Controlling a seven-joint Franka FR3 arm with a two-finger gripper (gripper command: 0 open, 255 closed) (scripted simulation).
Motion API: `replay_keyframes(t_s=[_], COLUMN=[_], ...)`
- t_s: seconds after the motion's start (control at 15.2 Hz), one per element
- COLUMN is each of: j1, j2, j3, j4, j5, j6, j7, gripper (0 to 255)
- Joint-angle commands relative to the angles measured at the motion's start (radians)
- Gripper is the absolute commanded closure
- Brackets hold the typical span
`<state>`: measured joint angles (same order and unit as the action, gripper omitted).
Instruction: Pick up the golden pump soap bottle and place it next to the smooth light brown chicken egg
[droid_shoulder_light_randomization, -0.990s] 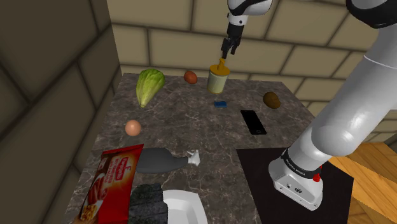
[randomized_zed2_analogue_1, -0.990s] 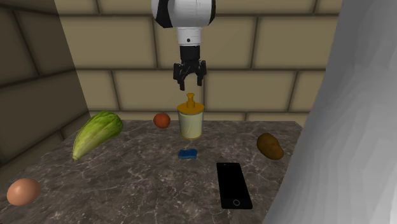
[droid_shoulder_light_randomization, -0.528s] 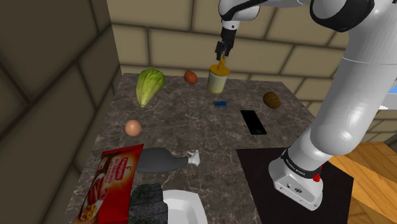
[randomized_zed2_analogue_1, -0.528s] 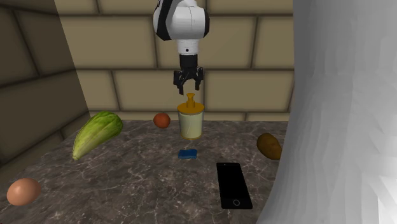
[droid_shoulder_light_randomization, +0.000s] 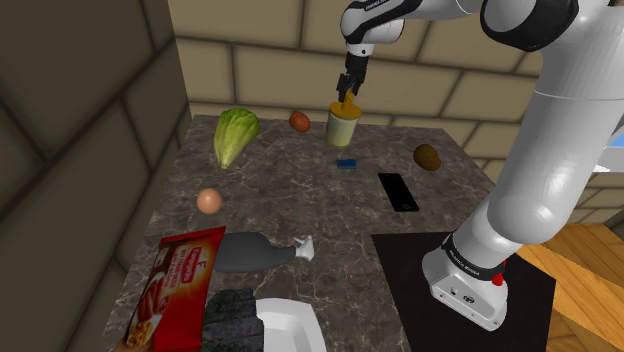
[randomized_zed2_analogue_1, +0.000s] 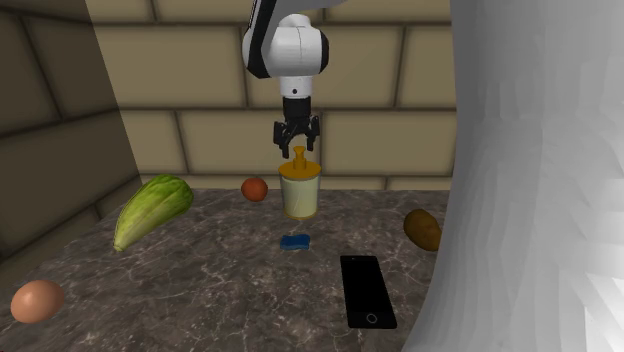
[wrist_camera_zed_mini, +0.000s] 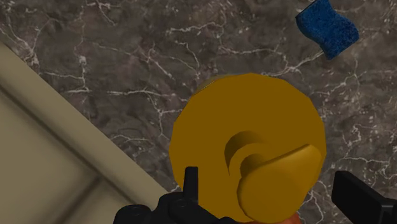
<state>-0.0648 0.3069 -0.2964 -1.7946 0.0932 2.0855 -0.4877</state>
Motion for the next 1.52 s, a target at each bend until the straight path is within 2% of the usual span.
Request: replay_keyframes(t_s=[0.0, 0.2, 0.26, 0.86, 1.45], j1=[0.0, 0.0, 0.0, 0.0, 0.002], j2=[0.002, 0.002, 0.002, 0.002, -0.038], j3=[0.0, 0.0, 0.0, 0.0, -0.005], j4=[0.001, 0.001, 0.001, 0.001, 0.071], j5=[0.001, 0.001, 0.001, 0.001, -0.015], j6=[0.001, 0.001, 0.001, 0.001, -0.107], j7=[0.0, 0.0, 0.0, 0.0, 0.009], gripper=[0, 0, 255, 255, 255])
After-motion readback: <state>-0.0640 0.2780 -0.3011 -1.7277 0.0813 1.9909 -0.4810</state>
